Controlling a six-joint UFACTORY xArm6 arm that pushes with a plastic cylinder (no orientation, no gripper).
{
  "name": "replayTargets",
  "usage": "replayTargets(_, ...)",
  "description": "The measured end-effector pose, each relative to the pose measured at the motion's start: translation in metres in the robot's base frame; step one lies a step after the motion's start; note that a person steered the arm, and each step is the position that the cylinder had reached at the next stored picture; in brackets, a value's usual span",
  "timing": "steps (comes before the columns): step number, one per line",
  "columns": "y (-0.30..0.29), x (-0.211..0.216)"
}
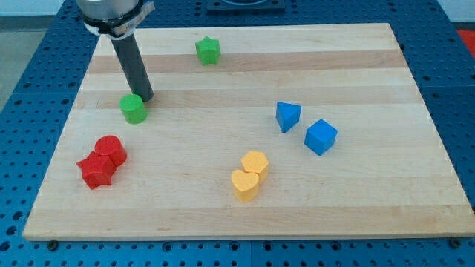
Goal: Push the green star to the green circle
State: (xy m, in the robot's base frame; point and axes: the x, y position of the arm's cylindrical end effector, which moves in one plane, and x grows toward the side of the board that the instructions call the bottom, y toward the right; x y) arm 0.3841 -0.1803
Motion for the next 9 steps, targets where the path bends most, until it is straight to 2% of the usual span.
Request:
replayTargets(3, -0.013, 0.057)
replayTargets(5, 0.133, -0.022)
replayTargets(6, 0.163, -0.075)
replayTargets(7, 0.164, -0.131)
replayTargets(8, 0.123, -0.141)
replayTargets(9, 0.085, -0.109)
